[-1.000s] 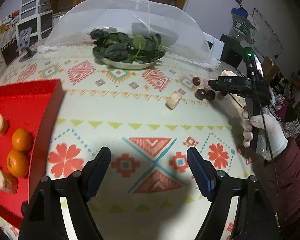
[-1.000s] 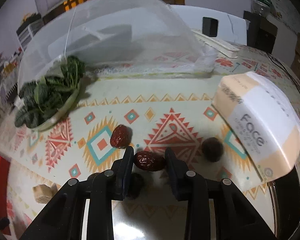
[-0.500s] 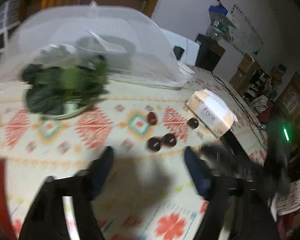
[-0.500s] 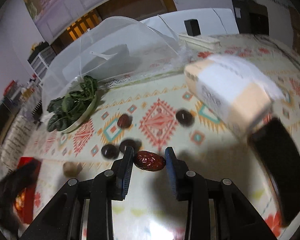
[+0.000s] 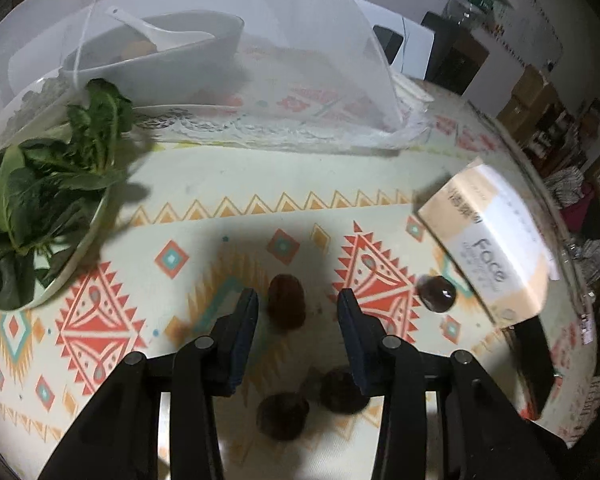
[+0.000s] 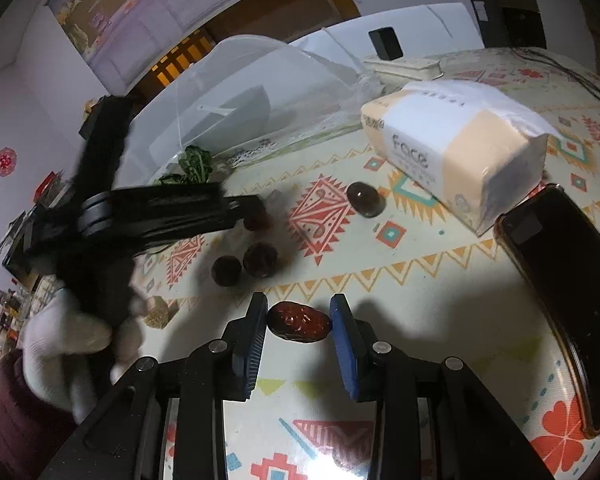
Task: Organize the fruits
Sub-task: 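Grasp a red date with the right tool while the left tool grasps another red date, then carry both red dates over the red tray and open both tools to drop them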
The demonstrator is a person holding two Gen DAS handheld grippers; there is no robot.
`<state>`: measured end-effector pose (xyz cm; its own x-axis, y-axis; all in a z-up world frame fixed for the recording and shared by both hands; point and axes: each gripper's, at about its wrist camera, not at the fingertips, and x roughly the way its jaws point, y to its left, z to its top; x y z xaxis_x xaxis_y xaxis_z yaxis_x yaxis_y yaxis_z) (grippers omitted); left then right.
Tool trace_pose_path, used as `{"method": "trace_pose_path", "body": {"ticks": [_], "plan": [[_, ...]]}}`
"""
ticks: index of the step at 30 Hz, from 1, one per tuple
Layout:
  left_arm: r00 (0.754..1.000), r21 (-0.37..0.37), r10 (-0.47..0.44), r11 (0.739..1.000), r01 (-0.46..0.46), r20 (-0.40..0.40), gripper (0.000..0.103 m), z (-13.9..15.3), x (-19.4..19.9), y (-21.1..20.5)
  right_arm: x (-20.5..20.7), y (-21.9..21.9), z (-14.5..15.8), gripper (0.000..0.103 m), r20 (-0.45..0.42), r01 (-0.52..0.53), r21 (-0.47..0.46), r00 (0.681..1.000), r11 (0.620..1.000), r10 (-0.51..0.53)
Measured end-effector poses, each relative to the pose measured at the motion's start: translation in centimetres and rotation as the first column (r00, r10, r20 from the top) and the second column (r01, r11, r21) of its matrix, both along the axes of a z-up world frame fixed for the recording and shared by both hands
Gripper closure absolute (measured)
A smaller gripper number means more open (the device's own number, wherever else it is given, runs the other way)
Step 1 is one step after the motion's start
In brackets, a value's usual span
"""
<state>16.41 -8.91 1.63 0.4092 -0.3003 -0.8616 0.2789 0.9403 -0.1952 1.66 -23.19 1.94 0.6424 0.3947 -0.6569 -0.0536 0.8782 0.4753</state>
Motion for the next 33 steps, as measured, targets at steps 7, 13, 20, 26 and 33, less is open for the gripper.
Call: {"method": "trace_pose_path", "body": {"ticks": [7,13,20,26,33], "plan": [[0.999,0.024,0.024,0.999,-0.024,0.029,0.083,0.2,-0.7,0.7,-0.2,-0.1,0.2,0.068,0.014,0.001,-0.003,1.000,1.000,-0.001],[0.994,-0.052,0.065,0.997,-0.060,0.083,0.083,4.2,-3.8,5.6,-0.4,-0.4,0.0,0.068,0.013,0.023,-0.007,1.000,1.000,-0.023],[0.976,-0.113,0.149,0.985,-0.132,0.162,0.083,8.4,-12.5,15.9,-0.8,-0.4,0.1,0.068,0.038,0.049,-0.023,0.998,0.999,-0.048],[0.936,-0.172,0.308,0.945,-0.279,0.172,0.083,8.8,-19.9,25.8,-0.9,0.3,0.5,0.068,0.048,0.064,-0.068,0.997,0.996,-0.061],[0.865,-0.234,0.475,0.870,-0.434,0.162,0.083,7.3,-25.9,34.4,-3.1,4.9,3.9,0.068,0.060,-0.018,-0.080,0.998,0.997,0.023]]}}
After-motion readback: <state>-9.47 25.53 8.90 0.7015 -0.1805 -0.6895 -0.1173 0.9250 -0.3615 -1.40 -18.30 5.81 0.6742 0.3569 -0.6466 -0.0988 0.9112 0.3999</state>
